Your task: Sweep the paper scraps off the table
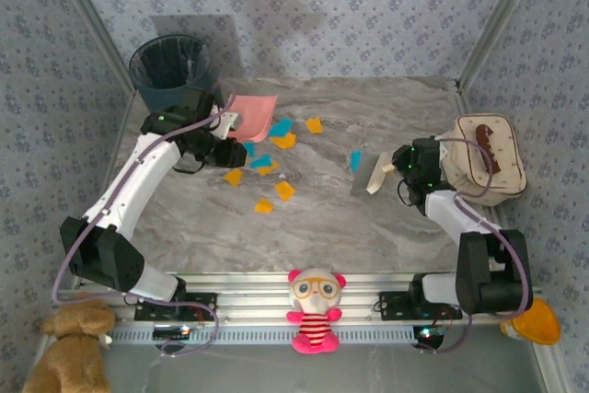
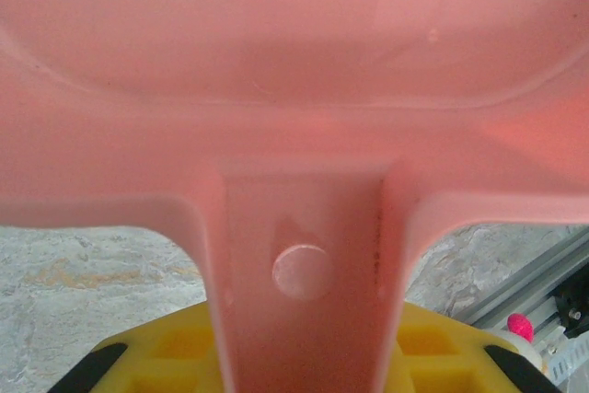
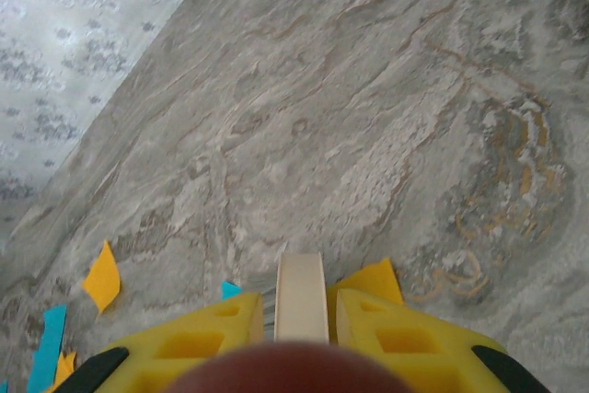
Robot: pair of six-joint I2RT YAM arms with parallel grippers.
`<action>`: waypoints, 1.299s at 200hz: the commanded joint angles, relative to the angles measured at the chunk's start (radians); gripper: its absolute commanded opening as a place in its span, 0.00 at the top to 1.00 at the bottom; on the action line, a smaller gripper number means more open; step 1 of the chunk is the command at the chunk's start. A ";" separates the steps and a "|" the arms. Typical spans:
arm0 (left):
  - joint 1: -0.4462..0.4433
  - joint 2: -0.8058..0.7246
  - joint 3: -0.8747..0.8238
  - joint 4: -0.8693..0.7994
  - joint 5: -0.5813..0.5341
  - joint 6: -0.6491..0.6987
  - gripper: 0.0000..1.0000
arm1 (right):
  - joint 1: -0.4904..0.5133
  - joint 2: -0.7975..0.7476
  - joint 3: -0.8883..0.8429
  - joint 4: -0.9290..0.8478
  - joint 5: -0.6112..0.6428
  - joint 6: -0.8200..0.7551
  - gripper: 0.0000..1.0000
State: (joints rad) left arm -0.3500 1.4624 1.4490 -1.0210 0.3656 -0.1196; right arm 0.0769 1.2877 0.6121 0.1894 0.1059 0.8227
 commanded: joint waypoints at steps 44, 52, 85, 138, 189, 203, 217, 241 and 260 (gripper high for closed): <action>-0.015 0.002 0.016 -0.004 -0.033 0.009 1.00 | 0.141 -0.097 0.119 -0.136 0.033 -0.223 1.00; -0.015 0.001 0.016 -0.002 -0.041 0.007 1.00 | 0.163 -0.094 0.137 -0.137 0.013 -0.242 1.00; -0.015 -0.017 0.010 0.011 -0.083 -0.005 1.00 | 0.250 -0.056 0.160 -0.039 -0.136 -0.281 1.00; -0.014 -0.035 -0.002 0.018 -0.116 -0.006 1.00 | 0.394 0.061 0.229 0.051 -0.248 -0.298 1.00; -0.015 -0.044 -0.013 0.024 -0.128 -0.005 1.00 | 0.493 0.215 0.323 0.151 -0.401 -0.267 1.00; -0.015 -0.046 -0.016 0.024 -0.134 -0.005 1.00 | 0.511 0.267 0.351 0.171 -0.434 -0.246 1.00; -0.015 -0.048 -0.020 0.023 -0.138 -0.005 1.00 | 0.532 0.318 0.377 0.195 -0.462 -0.225 1.00; -0.015 -0.054 -0.027 0.025 -0.145 -0.001 1.00 | 0.568 0.389 0.419 0.221 -0.497 -0.204 1.00; -0.015 -0.056 -0.028 0.023 -0.151 0.001 1.00 | 0.588 0.434 0.442 0.226 -0.527 -0.201 1.00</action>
State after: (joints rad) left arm -0.3565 1.4452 1.4166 -1.0019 0.2298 -0.1234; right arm 0.6395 1.6814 0.9977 0.3523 -0.3428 0.5903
